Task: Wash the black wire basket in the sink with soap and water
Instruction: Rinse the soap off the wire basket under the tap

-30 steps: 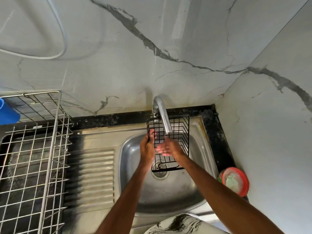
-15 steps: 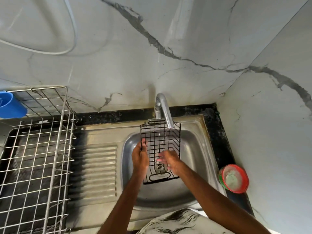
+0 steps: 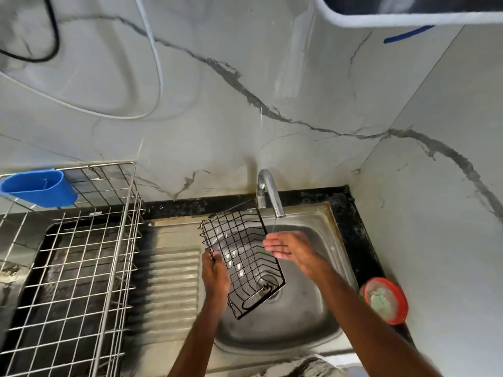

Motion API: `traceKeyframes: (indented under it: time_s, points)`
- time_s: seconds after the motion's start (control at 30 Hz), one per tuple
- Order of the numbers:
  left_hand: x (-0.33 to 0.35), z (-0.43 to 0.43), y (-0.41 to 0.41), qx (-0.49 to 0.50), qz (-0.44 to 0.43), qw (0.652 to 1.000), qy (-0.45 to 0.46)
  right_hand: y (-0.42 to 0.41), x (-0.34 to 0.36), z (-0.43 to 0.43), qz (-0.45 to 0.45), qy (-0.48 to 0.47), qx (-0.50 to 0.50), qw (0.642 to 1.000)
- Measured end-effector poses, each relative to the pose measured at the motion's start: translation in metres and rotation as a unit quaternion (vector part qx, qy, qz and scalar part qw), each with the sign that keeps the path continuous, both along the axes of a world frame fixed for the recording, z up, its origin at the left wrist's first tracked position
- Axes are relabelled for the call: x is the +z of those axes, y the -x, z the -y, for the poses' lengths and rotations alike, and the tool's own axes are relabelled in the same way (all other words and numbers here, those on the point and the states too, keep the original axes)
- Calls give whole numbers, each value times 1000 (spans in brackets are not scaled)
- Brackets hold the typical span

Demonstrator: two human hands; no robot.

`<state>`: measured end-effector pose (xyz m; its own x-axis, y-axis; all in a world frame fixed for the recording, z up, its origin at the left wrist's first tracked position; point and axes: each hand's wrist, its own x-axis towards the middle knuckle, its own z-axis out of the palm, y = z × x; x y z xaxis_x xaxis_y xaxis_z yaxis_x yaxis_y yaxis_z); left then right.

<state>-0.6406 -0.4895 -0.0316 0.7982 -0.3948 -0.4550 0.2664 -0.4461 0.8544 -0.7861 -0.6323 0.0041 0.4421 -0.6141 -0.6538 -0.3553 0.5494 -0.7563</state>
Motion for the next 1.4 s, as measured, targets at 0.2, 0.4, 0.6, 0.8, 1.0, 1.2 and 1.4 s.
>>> traceKeyframes:
  time_s: [0.2, 0.4, 0.6, 0.8, 1.0, 1.2, 1.4]
  points:
    - [5, -8, -9, 6, -21, 1000, -8, -8, -9, 27, 24, -57, -94, 994]
    - [-1, -5, -20, 26, -33, 999, -12, -48, -31, 57, 114, -210, -211, 948]
    - [-4, 1, -30, 37, -40, 998, -11, -74, -30, 83, 228, -294, -256, 892]
    - [-4, 4, -28, 38, -61, 997, -16, -80, -49, 88, 163, -297, -240, 910]
    - [-3, 4, -27, 35, -71, 997, -17, -90, -58, 84, 226, -323, -272, 878]
    - [0, 6, -32, 46, -79, 995, -25, -87, -44, 82, 291, -347, -335, 826]
    - [4, -1, -32, 45, -99, 993, -34, -69, -36, 78, 347, -315, -327, 820]
